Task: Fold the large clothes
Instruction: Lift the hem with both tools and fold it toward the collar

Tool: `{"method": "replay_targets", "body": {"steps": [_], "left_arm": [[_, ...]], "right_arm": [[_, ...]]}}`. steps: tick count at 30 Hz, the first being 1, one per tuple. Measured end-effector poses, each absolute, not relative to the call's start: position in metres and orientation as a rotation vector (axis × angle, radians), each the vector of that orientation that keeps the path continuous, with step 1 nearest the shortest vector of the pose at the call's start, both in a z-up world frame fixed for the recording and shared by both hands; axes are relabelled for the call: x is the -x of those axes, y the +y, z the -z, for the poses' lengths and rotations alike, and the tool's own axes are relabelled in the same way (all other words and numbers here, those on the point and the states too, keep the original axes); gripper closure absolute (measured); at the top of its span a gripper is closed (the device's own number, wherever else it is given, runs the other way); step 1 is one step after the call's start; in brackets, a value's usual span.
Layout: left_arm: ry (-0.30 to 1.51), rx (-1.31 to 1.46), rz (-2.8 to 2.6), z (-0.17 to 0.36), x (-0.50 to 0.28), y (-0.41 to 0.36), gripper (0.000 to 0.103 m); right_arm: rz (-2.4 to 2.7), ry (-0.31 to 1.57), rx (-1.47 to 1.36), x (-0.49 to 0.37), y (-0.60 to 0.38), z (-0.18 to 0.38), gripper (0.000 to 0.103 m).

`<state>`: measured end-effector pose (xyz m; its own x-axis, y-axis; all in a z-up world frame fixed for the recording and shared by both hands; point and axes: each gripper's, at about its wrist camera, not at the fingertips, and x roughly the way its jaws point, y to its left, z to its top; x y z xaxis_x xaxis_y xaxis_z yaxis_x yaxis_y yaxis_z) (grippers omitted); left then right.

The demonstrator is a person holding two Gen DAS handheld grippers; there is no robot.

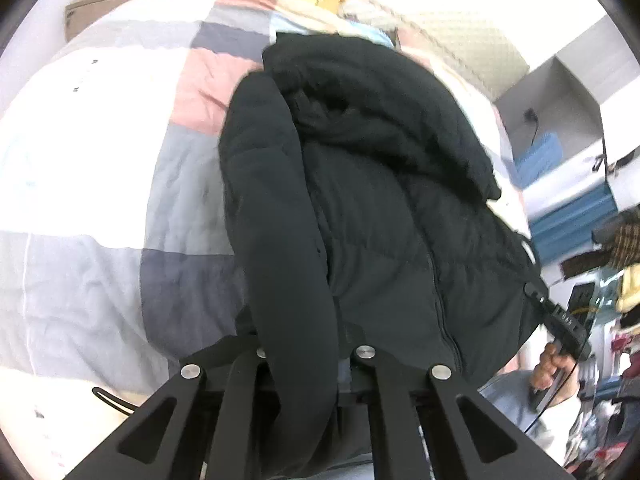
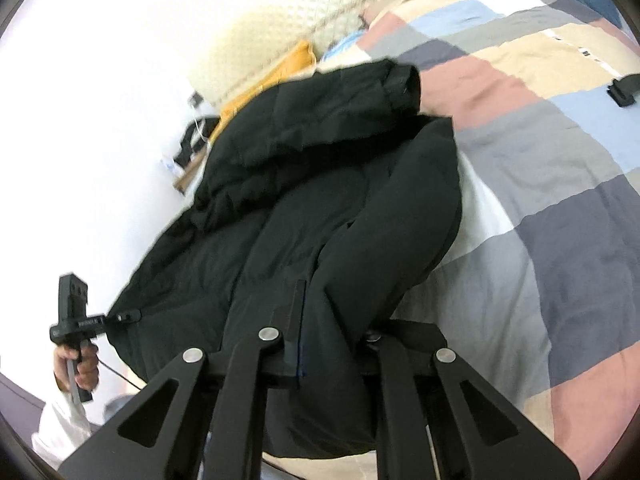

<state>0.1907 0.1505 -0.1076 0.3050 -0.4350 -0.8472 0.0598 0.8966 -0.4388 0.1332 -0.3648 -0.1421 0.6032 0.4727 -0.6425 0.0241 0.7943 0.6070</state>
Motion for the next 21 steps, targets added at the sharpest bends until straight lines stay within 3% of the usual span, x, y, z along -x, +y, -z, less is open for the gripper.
{"method": "replay_targets", "body": {"steps": [21], "left_arm": [[0.994,0.417,0.338,-0.003,-0.061,0.183,0.098]], "right_arm": [[-0.372,0.597,-0.745,-0.033,-0.394,0.044,0.093]]}}
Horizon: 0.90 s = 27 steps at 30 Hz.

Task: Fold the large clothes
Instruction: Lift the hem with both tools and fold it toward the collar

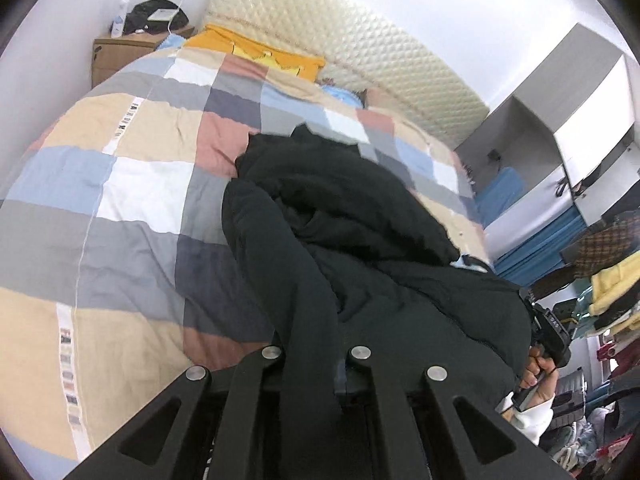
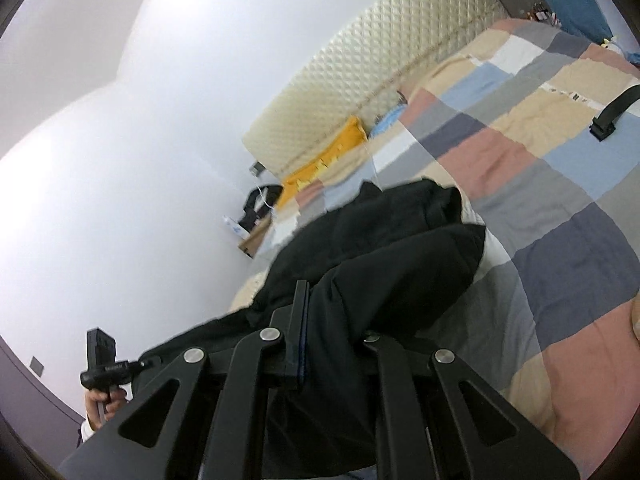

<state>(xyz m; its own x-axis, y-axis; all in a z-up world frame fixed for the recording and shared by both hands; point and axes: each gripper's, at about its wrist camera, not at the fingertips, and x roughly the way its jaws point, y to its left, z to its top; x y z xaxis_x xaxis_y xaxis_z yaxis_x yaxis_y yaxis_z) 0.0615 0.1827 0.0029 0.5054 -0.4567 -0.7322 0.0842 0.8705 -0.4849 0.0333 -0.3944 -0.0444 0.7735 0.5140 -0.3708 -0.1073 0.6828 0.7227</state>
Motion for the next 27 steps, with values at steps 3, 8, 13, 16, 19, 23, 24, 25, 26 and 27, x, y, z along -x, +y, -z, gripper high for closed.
{"method": "replay_targets", "body": {"steps": [3,8,13,16,19,23,24,25,26,27], "left_arm": [[0.931,0.427,0.310,-0.018,-0.034,0.187,0.098],[0.852,0.476,0.294,-0.042,0.002,0.197,0.098],[0.832,0.504,0.301,-0.065,0.026,0.200,0.098],[0.805,0.478,0.308,-0.084,0.040,0.200,0.098],[0.774,0.433,0.313,-0.099,0.044,0.195,0.098],[0.751,0.361,0.307,-0.103,0.029,0.187,0.098],[0.736,0.333,0.298,-0.103,0.022,0.184,0.098],[0.728,0.320,0.292,-0.103,0.019,0.183,0.098],[0.720,0.314,0.282,-0.102,0.009,0.182,0.098],[0.718,0.322,0.282,-0.102,0.003,0.182,0.098]], "right_arm": [[-0.372,0.527,-0.759,-0.016,-0.391,0.025,0.093],[-0.372,0.451,-0.757,0.004,-0.386,-0.001,0.093],[-0.341,0.388,-0.739,0.024,-0.385,-0.026,0.093],[-0.339,0.359,-0.745,0.029,-0.387,-0.039,0.093],[-0.326,0.345,-0.726,0.028,-0.386,-0.049,0.093],[-0.296,0.360,-0.703,0.011,-0.386,-0.050,0.093],[-0.283,0.361,-0.694,0.007,-0.385,-0.050,0.093],[-0.277,0.363,-0.686,0.003,-0.384,-0.051,0.093],[-0.272,0.367,-0.676,-0.004,-0.383,-0.051,0.093],[-0.265,0.369,-0.662,-0.008,-0.383,-0.052,0.093]]}}
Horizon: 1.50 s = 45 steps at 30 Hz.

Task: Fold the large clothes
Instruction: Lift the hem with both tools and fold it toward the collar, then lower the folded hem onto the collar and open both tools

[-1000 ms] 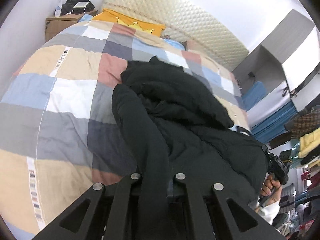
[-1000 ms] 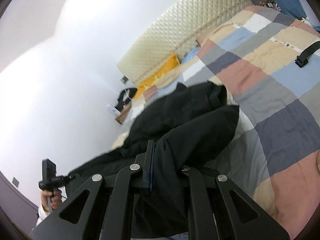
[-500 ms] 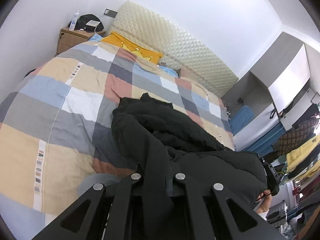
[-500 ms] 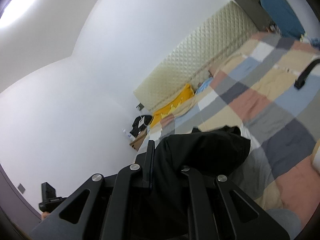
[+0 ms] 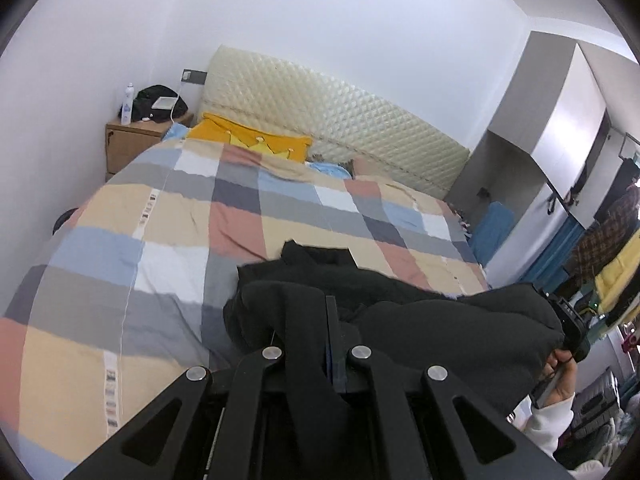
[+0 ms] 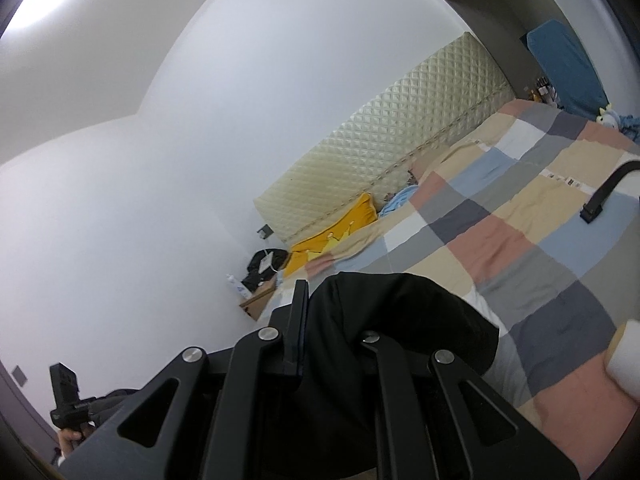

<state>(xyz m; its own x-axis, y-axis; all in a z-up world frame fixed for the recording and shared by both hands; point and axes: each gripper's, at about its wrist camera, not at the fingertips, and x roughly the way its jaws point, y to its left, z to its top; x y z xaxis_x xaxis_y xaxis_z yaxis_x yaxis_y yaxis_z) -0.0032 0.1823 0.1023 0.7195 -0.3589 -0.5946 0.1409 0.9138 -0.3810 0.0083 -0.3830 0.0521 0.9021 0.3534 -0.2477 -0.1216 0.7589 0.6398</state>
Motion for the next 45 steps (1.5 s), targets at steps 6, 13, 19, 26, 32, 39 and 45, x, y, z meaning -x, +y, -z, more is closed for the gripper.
{"method": "replay_targets", "body": {"steps": [6,13,19,26,32,39,45], "left_arm": [[0.721,0.425,0.264,-0.090,-0.058,0.190,0.098],[0.736,0.290,0.182,-0.086,-0.125,0.170,0.097],[0.733,0.187,0.118,-0.070,-0.175,0.149,0.097],[0.771,0.122,0.054,-0.034,-0.236,0.126,0.097],[0.825,0.110,-0.019,0.013,-0.288,0.118,0.097],[0.913,0.120,-0.075,0.062,-0.338,0.116,0.097],[1.017,0.081,-0.088,0.100,-0.372,0.107,0.097]], "right_arm": [[-0.236,0.381,-0.608,-0.059,-0.380,-0.045,0.092],[-0.185,0.404,-0.514,-0.113,-0.372,-0.036,0.092],[-0.139,0.438,-0.445,-0.161,-0.373,-0.010,0.092],[-0.098,0.566,-0.367,-0.213,-0.375,0.029,0.093],[-0.072,0.681,-0.256,-0.259,-0.364,0.064,0.093],[-0.049,0.780,-0.131,-0.301,-0.346,0.099,0.093],[-0.039,0.869,-0.028,-0.328,-0.329,0.132,0.093]]}}
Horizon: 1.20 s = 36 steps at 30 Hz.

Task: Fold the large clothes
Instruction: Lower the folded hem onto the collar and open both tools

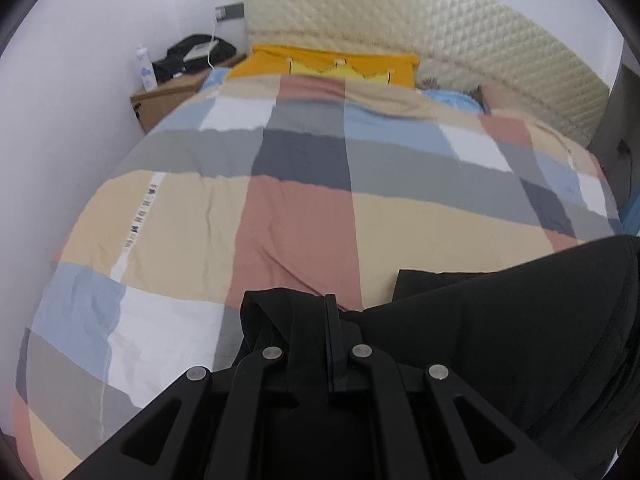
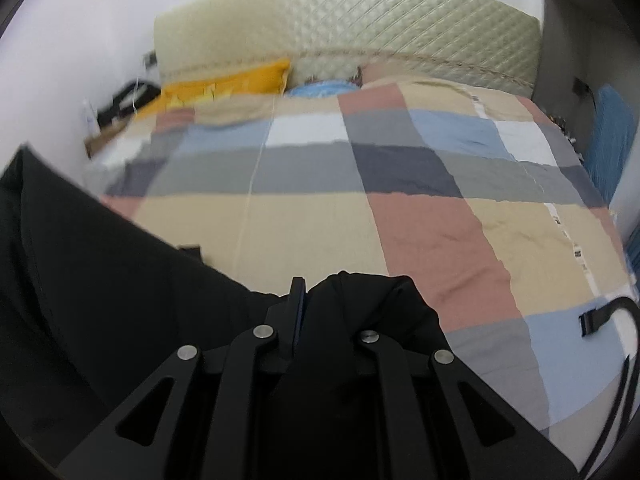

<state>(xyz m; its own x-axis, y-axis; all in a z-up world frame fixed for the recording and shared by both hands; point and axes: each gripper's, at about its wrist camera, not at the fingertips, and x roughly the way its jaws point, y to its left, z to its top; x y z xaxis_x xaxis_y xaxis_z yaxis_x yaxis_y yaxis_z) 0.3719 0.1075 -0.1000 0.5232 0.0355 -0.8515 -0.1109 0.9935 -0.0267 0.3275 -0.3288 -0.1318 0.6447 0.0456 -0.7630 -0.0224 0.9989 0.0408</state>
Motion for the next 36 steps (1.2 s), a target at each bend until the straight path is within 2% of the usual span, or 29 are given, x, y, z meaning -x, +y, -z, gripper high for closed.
{"method": "replay_targets", "body": {"steps": [9,18,24,25,26,27,28,29,32,33,34,35,36], "left_arm": [[1.053,0.093,-0.095,0.141,-0.383,0.098,0.097],[1.019,0.243,-0.096,0.124,-0.348,0.120,0.096],[0.985,0.405,-0.039,0.099,-0.309,0.151,0.090],[0.984,0.423,-0.031,0.096,-0.304,0.155,0.088],[0.980,0.454,-0.024,0.090,-0.295,0.165,0.078],[0.975,0.472,-0.029,0.085,-0.288,0.172,0.069],[0.970,0.487,-0.032,0.081,-0.282,0.179,0.050],[0.961,0.523,-0.022,0.075,-0.272,0.192,0.041],[0.939,0.533,-0.038,0.063,-0.248,0.218,0.041],[0.936,0.506,-0.053,0.060,-0.241,0.223,0.041],[0.934,0.471,-0.070,0.058,-0.234,0.227,0.041],[0.929,0.446,-0.080,0.056,-0.228,0.229,0.041],[0.919,0.423,-0.085,0.053,-0.222,0.231,0.041]], "right_arm": [[-0.011,0.910,0.013,-0.335,-0.318,0.148,0.093],[-0.018,0.892,0.088,-0.320,-0.303,0.146,0.090],[-0.027,0.862,-0.028,-0.300,-0.316,0.134,0.087],[-0.034,0.861,-0.048,-0.296,-0.318,0.130,0.085],[-0.039,0.860,-0.059,-0.293,-0.319,0.127,0.084],[-0.043,0.858,-0.067,-0.291,-0.320,0.125,0.081],[-0.046,0.859,-0.075,-0.288,-0.320,0.124,0.078],[-0.051,0.865,-0.089,-0.284,-0.323,0.122,0.076],[-0.067,0.866,-0.133,-0.271,-0.331,0.115,0.066],[-0.067,0.862,-0.141,-0.267,-0.333,0.112,0.058],[-0.063,0.858,-0.147,-0.262,-0.335,0.110,0.045],[-0.066,0.851,-0.160,-0.255,-0.338,0.105,0.036],[-0.055,0.847,-0.161,-0.250,-0.341,0.103,0.013]]}}
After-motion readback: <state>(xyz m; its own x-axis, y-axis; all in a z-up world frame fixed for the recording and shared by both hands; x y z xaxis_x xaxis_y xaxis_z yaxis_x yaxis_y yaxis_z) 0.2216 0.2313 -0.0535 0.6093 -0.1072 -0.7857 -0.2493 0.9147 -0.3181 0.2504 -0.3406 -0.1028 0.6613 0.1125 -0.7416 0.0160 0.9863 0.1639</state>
